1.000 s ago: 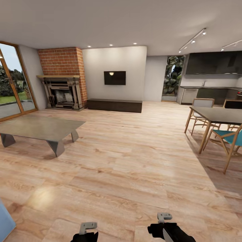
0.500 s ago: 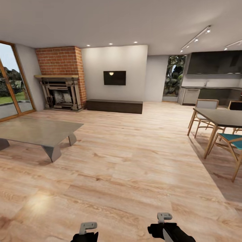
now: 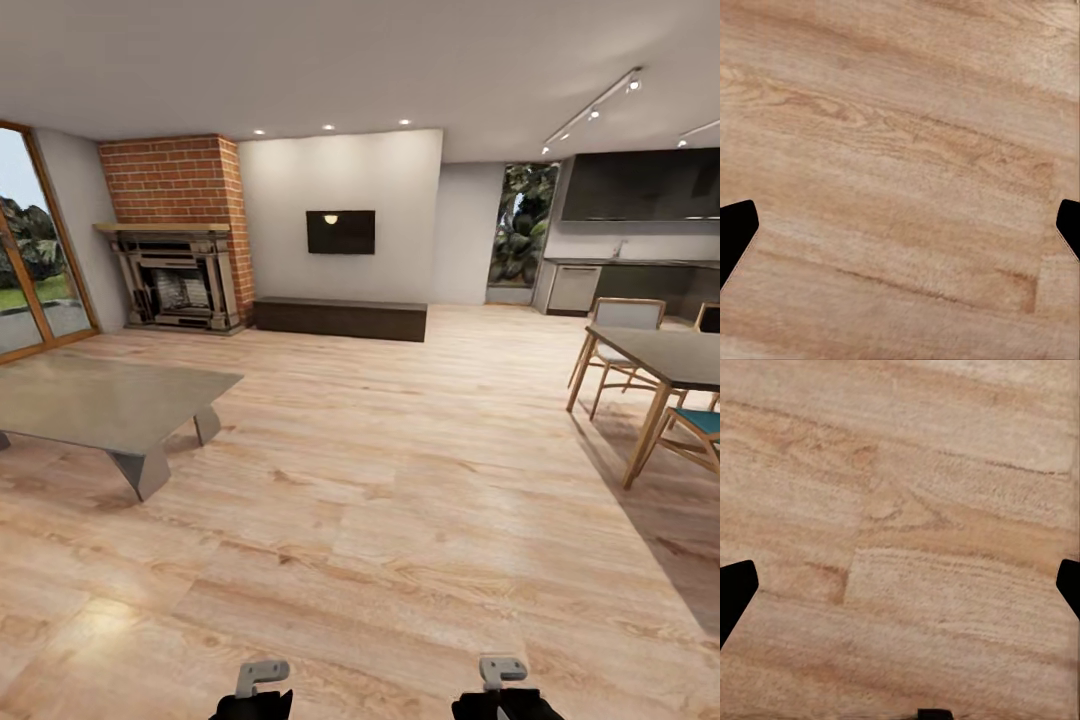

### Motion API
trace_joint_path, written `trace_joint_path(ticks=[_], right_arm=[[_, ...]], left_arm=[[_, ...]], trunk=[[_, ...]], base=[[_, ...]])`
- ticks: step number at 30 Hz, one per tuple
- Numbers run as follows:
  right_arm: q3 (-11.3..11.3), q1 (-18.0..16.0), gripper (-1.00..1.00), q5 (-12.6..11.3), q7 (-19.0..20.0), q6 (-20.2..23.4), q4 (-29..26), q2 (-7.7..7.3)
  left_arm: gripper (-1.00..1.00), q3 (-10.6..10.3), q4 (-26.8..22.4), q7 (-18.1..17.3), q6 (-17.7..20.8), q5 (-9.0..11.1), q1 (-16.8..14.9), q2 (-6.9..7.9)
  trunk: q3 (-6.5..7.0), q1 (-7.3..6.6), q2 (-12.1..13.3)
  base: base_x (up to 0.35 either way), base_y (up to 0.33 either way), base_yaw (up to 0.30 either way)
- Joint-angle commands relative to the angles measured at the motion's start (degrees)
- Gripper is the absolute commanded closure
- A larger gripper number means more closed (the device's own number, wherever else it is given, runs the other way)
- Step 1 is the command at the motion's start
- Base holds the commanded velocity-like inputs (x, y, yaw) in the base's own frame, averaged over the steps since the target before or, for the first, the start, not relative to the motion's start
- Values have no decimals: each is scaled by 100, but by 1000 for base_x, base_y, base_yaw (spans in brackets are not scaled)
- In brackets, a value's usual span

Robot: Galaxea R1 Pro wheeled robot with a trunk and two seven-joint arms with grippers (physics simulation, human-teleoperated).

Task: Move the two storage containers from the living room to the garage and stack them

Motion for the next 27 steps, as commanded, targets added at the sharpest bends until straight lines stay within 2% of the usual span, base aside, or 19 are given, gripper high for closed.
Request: trace_joint_path(ticks=[1,5,8,14,18,22,27], right_arm=[[-21,51,-100,15,12,33,-13,-2],[-22,232,-100,21,8,-18,-13,-18],[-18,420,-100,18,7,-236,-13,-13],[-10,522,-100,30,19,-413,-28,9],[0,546,-100,56,5,-431,-18,-35],[14,700,-100,54,0,-443,-15,-223],[12,743,-100,23,7,-454,43,-220]], left_arm=[[-100,-45,8,-1,-25,60,-3,2],[-100,-45,8,-1,-25,55,28,2],[-100,-45,8,-1,-25,53,41,2],[-100,-45,8,-1,-25,60,47,8],[-100,-45,8,-1,-25,61,47,10],[-100,-45,8,-1,-25,61,48,6],[-100,-45,8,-1,-25,61,48,3]], trunk=[[-5,3,-2],[-5,3,-2],[-5,3,-2],[-5,3,-2],[-5,3,-2],[-5,3,-2],[-5,3,-2]], base=[[343,0,0],[343,0,0],[343,0,0],[343,0,0],[343,0,0],[343,0,0],[343,0,0]])
